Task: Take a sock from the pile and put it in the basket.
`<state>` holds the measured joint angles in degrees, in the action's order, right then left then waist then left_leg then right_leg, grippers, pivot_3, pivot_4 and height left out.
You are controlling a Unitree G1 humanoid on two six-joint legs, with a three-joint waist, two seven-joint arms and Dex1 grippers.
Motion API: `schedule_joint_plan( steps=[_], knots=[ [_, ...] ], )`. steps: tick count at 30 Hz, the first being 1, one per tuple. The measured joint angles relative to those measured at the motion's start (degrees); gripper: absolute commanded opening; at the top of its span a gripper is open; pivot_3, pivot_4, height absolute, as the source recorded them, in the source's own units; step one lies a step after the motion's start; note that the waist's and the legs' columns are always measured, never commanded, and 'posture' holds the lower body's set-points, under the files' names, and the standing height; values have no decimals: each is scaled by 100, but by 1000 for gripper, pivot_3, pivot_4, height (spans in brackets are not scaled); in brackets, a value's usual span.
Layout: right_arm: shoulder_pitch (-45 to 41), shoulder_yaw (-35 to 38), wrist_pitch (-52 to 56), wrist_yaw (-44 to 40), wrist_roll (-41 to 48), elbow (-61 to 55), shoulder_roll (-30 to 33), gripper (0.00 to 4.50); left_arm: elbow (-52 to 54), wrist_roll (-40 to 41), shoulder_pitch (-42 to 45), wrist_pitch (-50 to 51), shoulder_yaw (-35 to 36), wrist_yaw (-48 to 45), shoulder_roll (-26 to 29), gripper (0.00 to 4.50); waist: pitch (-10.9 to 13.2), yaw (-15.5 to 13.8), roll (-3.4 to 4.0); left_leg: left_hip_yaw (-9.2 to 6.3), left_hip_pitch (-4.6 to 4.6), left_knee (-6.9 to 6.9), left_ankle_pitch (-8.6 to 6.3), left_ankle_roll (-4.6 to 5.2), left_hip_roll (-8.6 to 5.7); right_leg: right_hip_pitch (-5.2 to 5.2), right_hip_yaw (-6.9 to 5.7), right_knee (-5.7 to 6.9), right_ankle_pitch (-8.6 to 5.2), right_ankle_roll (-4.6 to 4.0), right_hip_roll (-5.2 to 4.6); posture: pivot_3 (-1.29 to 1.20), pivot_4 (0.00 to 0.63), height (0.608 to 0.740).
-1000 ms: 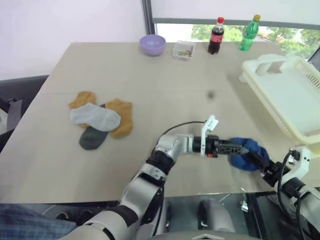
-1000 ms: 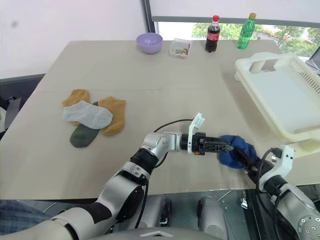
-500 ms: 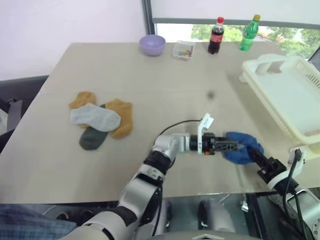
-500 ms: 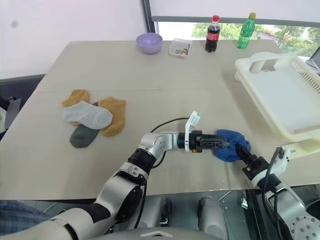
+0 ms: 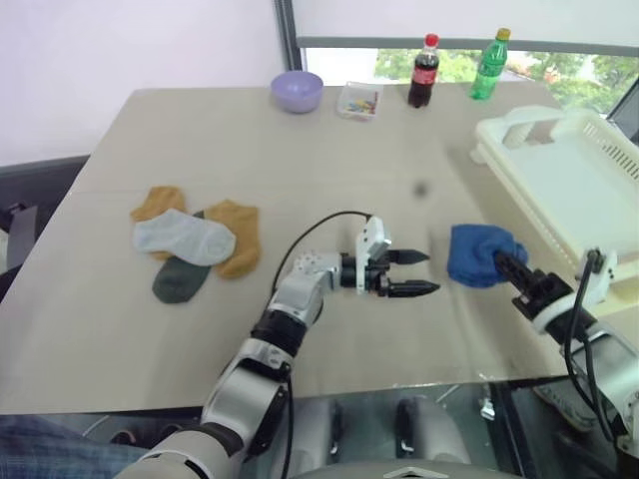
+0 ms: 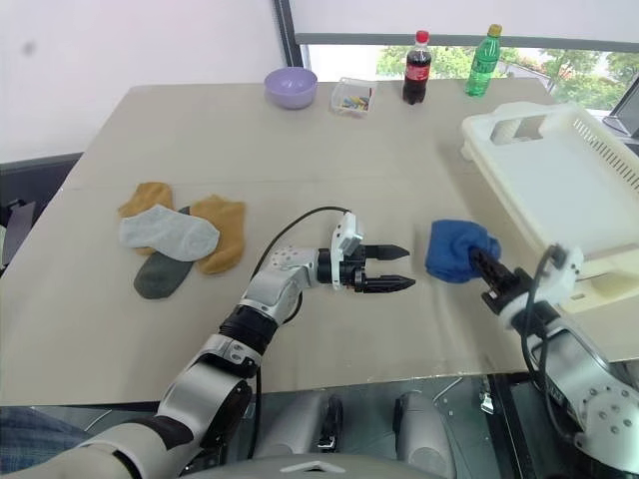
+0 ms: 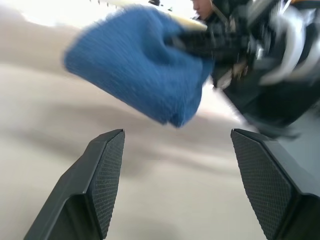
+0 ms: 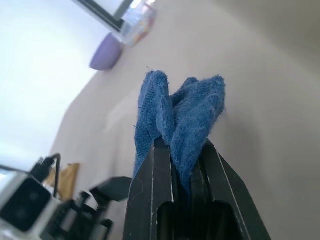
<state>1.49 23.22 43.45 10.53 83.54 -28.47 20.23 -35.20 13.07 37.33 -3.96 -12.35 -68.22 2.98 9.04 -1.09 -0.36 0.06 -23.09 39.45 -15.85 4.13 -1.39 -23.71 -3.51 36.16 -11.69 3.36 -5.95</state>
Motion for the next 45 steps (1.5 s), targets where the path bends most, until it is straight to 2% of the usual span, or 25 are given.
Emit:
schedule_joint_plan(
  steps=[2,7,11,16,23,25,33,37,39,40,45],
  knots=[
    [-232,-85,-79,291,240,-41,-6,50,-395,-139,47,-730,95,235,-73,3667,0,-1,-1,3,-1,0,-1,2,-1,0,1,-1,0,1,-1,0,150,737],
    [-405,-252,-129,787,752,-107,221,50,-999,-237,216,-1507,298,491,-147,3667,1,8,-1,6,-6,0,-7,12,-3,0,-1,-7,1,2,0,0,150,737],
    [-617,-181,-261,1178,1399,-109,738,50,-1211,-284,229,-1942,318,556,-274,3667,1,8,-2,15,-6,0,-10,17,-4,0,4,-13,4,7,-2,0,150,737],
    [-692,467,-527,1375,2156,64,1545,50,-1258,-278,278,-2229,438,815,-453,3667,3,-5,-5,21,-7,0,-13,22,-3,4,6,-21,7,12,-2,0,150,737],
    [-631,1443,-571,1323,2554,1061,2546,50,-569,-158,245,-2137,516,1034,-619,3667,4,-12,-8,46,-5,1,-22,37,0,5,25,-28,9,17,-3,0,150,737],
    [-625,1759,-525,1180,2471,1796,2825,50,-107,-73,262,-1965,518,1145,-683,3667,5,-16,-9,58,-1,1,-25,43,0,5,36,-30,11,20,-4,0,150,737],
    [-748,1847,-354,947,2156,3039,2881,50,683,168,308,-1354,496,1243,-728,3667,5,13,-8,95,15,0,-30,51,8,4,73,-30,16,29,1,0,150,737],
    [-736,1837,-218,796,1719,3235,2879,1383,777,187,297,-1189,483,1242,-692,3667,4,13,-6,109,19,0,-34,58,7,3,89,-31,19,34,3,0,150,737],
    [-639,1804,-139,503,1222,3216,2910,2597,780,186,240,-1134,438,1220,-659,3667,4,13,-6,115,20,0,-37,64,7,2,94,-34,20,36,3,0,150,737],
    [-588,1779,-121,418,1035,3214,2947,2748,780,185,213,-1131,416,1217,-647,3667,4,13,-6,116,20,0,-38,65,7,2,96,-35,20,37,3,0,150,737],
    [-194,1695,-128,-245,-283,3040,3228,2748,784,185,177,-1114,373,1220,-621,3667,4,-13,-5,121,18,1,-43,73,3,1,101,-44,22,41,1,0,150,737]
  ],
)
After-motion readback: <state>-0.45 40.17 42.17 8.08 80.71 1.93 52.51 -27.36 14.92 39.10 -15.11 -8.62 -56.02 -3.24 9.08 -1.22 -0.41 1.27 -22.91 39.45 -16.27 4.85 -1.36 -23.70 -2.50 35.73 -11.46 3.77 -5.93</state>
